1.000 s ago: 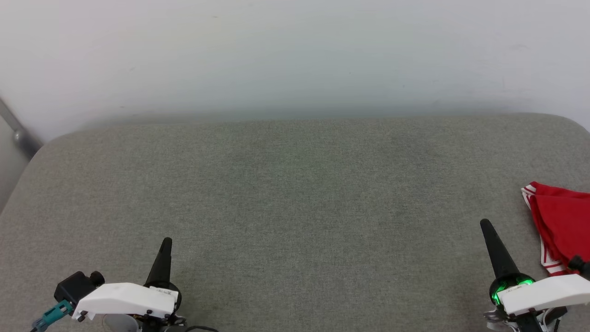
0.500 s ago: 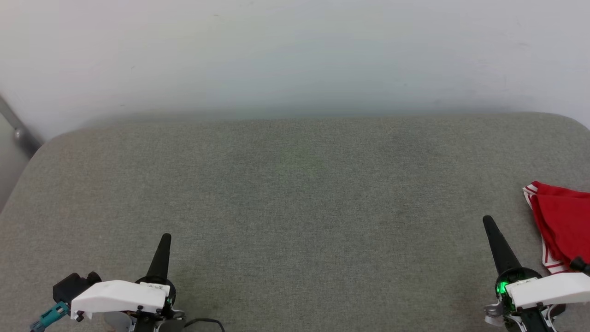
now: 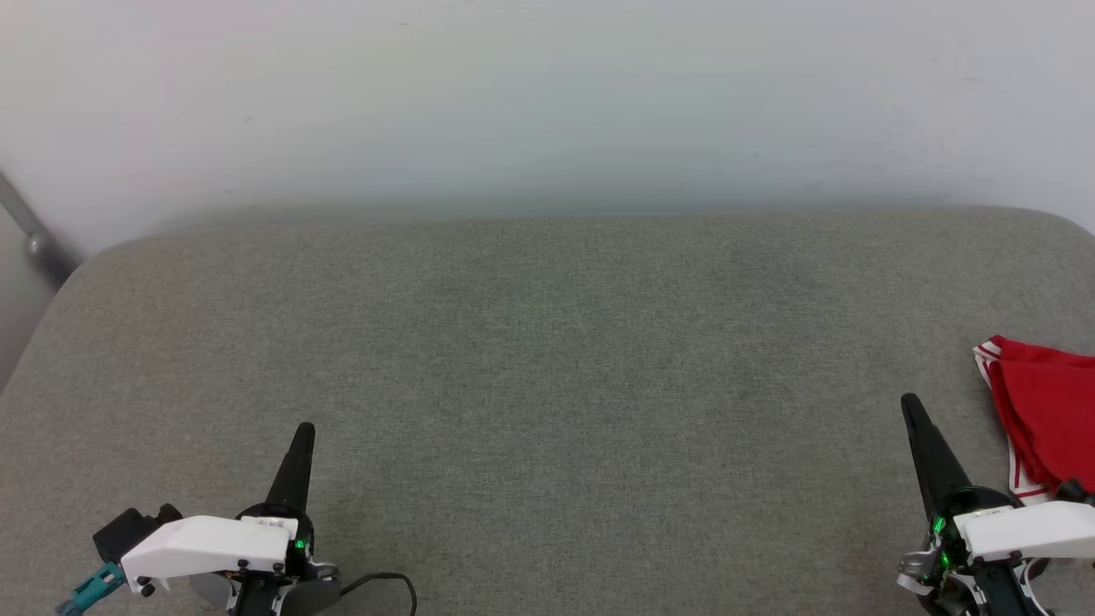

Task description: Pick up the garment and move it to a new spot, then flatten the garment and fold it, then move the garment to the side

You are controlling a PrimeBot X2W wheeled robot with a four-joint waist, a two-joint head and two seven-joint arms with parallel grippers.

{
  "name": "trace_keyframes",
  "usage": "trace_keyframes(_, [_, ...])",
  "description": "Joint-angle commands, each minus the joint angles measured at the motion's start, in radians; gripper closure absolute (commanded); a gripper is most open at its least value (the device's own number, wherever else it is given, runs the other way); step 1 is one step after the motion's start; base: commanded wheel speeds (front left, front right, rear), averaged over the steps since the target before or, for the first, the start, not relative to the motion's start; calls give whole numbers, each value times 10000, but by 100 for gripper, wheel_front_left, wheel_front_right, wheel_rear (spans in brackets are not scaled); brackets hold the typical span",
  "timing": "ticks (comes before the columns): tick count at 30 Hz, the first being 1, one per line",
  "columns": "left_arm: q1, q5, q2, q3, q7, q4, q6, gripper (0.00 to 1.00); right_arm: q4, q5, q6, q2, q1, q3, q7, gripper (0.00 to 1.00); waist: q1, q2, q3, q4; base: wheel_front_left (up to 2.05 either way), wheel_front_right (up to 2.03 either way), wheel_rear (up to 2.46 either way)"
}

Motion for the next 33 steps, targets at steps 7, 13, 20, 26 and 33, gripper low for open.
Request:
trace_keyframes(7, [-240,-555,-111,230,182,31,-196,100,159,719,-1,42,-317,-69,64,100,0,-1,22,15,0,0,0])
trace_keyframes(13, [-292,-920,-198,359,303,73,-286,100,297,1169,-2,61,-379,-107,74,100,0,-1,40,26,0,0,0])
trace_keyframes(20, [-347,-1324,-295,508,441,122,-375,100,439,1676,-1,79,-459,-148,103,100,0,-1,61,40,0,0,0])
trace_keyframes(26, [-386,-1645,-360,626,551,158,-456,100,556,2094,-1,96,-542,-182,124,100,0,-1,79,51,0,0,0])
trace_keyframes(33, [-409,-2023,-447,761,692,209,-541,100,687,2558,-3,119,-622,-222,132,100,0,-1,99,65,0,0,0])
